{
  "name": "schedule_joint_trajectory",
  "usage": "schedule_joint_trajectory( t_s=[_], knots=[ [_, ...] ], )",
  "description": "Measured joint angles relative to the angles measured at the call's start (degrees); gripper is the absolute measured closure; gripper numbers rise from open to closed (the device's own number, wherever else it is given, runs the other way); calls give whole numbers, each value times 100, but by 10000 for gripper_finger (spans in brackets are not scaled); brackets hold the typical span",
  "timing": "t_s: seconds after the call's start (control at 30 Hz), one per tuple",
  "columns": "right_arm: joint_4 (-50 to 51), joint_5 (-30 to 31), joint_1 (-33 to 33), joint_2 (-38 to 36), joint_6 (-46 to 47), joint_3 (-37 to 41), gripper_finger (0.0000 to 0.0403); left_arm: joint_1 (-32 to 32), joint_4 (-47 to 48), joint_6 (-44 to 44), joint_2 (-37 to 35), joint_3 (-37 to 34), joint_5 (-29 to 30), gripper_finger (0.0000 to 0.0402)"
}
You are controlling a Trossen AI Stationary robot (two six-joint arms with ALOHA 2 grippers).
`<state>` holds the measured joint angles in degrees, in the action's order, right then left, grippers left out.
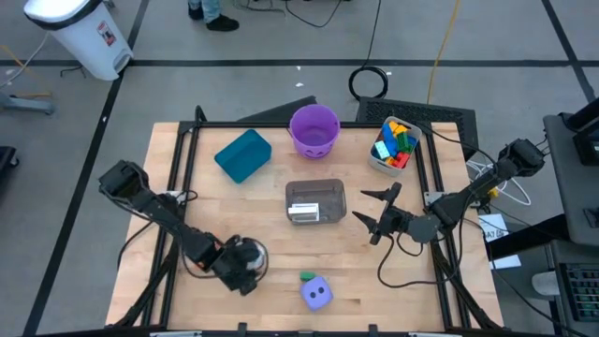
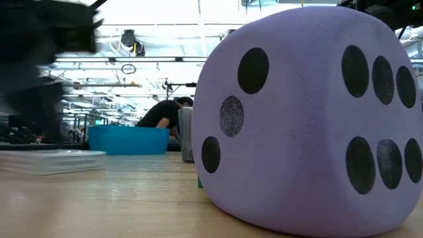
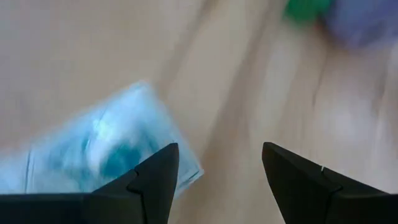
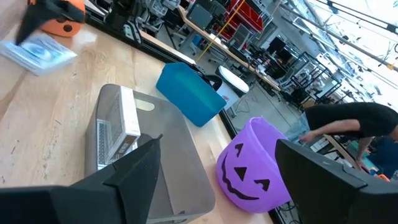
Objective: Pick & Place Toys
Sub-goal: Put the blue deck of cards into the transparent black bin
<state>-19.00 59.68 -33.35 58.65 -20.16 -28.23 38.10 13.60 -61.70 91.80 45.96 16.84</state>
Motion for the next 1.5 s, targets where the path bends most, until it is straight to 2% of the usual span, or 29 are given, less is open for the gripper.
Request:
schedule_joint_trajectory(
  t_s=[0.07, 0.13, 0.2, 0.27, 0.37, 0.43, 0.57, 0.7, 0.87, 1.1, 1.3, 1.5],
  knots=[
    [0, -1, 0, 0, 19, 0, 112, -225, -395, 820, 0, 5, 418, 161],
    [0, -2, -1, 0, 111, 0, 112, -466, -712, 1633, -6, 12, 582, 161],
    [0, -2, 0, 1, 133, 0, 112, -719, -922, 2348, -3, 30, 384, 161],
    [0, -2, 0, 0, 133, 0, 112, -946, -760, 2823, -3, 226, -143, 161],
    [0, -2, -1, 2, 125, 0, 112, -1175, 54, 2986, -5, 633, -953, 160],
    [2, -2, 0, 1, 105, 0, 112, -1318, 567, 2914, -3, 884, -1219, 160],
    [2, -2, 0, 0, 107, 0, 112, -1602, 970, 2586, -6, 1333, -1387, 160],
    [2, -2, 0, 0, 107, 0, 112, -1667, 1452, 3253, -8, 1645, -1527, 160],
    [2, -4, -2, 0, 107, 0, 112, -1667, 2035, 3814, -10, 1651, -1532, 160],
    [4, -4, 0, 0, 90, 0, 112, -1721, 2092, 2404, 45, 1531, -1525, 160],
    [4, -11, 0, 1, 136, 0, 112, -1849, 2038, 2075, 146, 1529, -1536, 159],
    [4, -409, 5, 0, 146, 0, 112, -2093, 2388, 1412, 384, 1527, -1582, 122]
  ],
)
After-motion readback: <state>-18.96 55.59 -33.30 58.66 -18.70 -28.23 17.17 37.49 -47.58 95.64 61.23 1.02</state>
